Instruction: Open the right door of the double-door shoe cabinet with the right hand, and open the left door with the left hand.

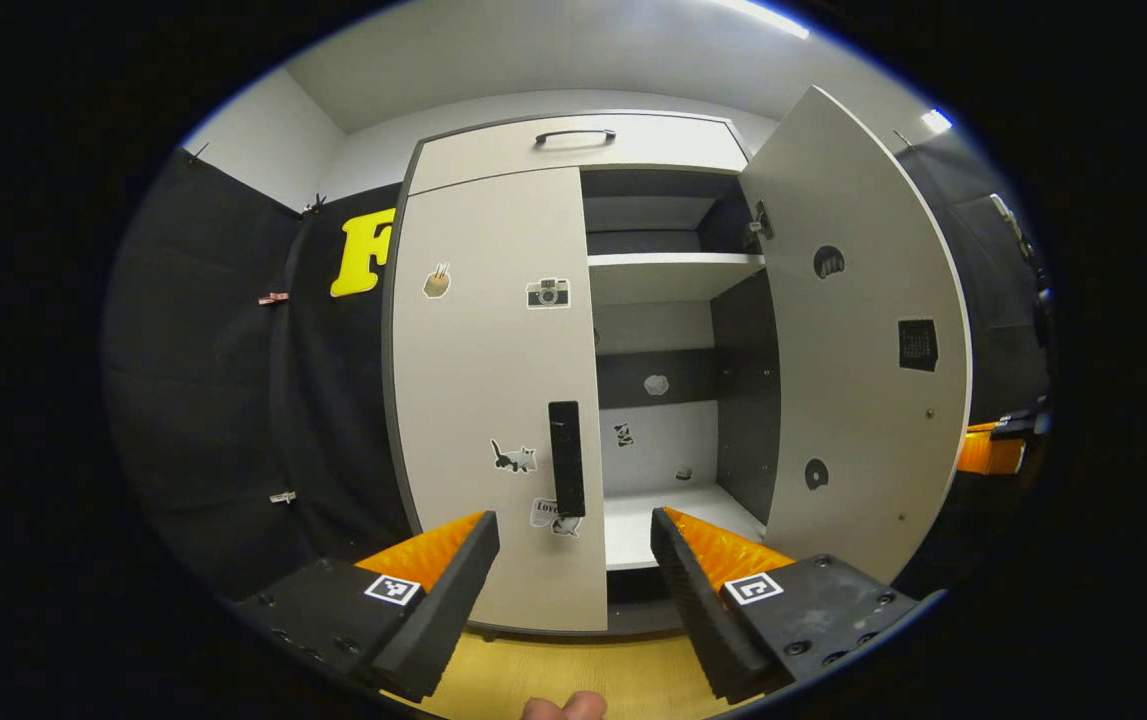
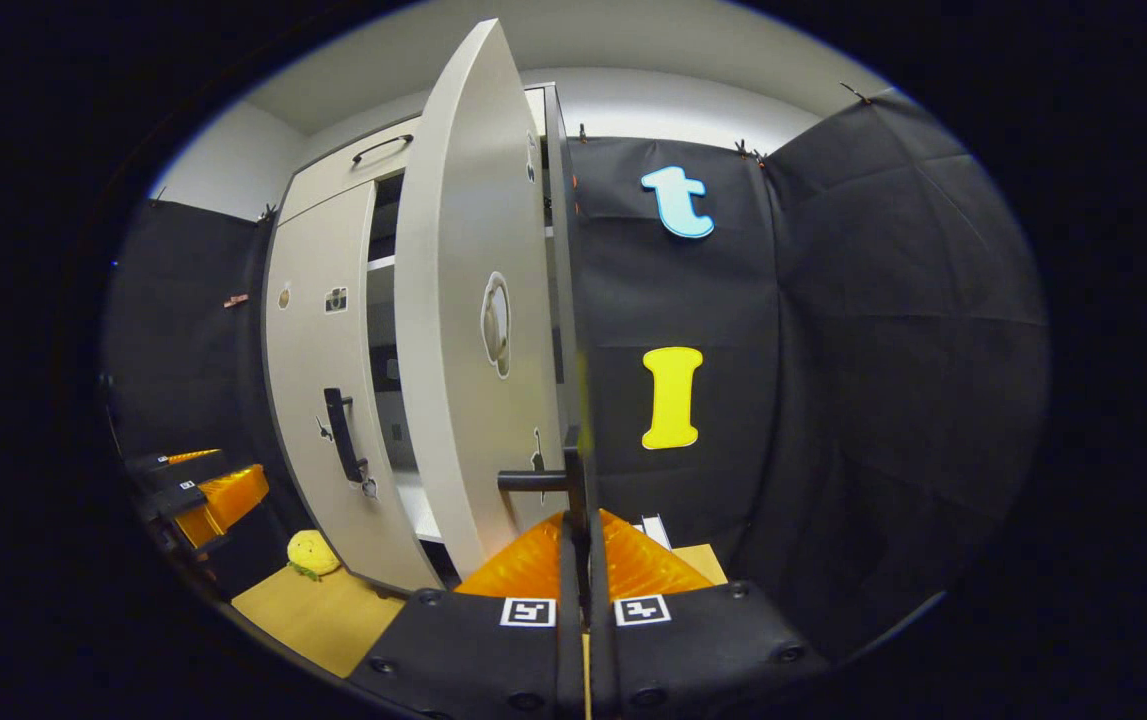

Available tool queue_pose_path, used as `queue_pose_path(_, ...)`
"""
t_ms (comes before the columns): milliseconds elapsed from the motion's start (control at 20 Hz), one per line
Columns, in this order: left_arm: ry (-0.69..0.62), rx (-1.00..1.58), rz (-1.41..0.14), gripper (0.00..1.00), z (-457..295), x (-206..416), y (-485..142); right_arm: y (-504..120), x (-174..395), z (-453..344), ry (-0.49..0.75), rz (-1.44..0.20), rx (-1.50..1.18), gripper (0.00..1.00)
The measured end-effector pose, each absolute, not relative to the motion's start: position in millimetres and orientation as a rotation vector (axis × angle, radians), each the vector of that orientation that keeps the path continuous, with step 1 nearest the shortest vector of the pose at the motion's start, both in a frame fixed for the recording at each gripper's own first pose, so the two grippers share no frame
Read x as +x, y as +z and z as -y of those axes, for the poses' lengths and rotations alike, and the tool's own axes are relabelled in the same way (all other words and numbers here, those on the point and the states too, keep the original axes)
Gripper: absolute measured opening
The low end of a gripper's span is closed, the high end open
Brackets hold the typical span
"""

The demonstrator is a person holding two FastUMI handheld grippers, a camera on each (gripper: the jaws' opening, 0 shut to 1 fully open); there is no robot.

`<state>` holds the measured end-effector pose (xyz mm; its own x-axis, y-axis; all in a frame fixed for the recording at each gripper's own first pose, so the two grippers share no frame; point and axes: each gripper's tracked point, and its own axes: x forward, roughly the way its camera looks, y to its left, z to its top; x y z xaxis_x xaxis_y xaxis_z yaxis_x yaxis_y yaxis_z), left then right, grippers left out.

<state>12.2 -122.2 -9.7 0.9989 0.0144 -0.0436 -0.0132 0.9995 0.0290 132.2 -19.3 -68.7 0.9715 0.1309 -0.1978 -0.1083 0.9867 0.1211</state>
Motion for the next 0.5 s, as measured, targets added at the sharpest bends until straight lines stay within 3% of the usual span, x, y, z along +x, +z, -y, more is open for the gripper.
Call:
queue_pose_path(350, 0.017, 0.021, -0.049, 0.94, 117.9, 39.5, -9.4, -67.5, 120.4, 20.1, 0.094, -0.22, 0.154, 0.1)
queue_pose_path(500, 0.012, 0.027, -0.063, 0.94, 113.2, 61.1, -11.2, -64.7, 114.7, 26.5, 0.085, -0.212, 0.146, 0.17)
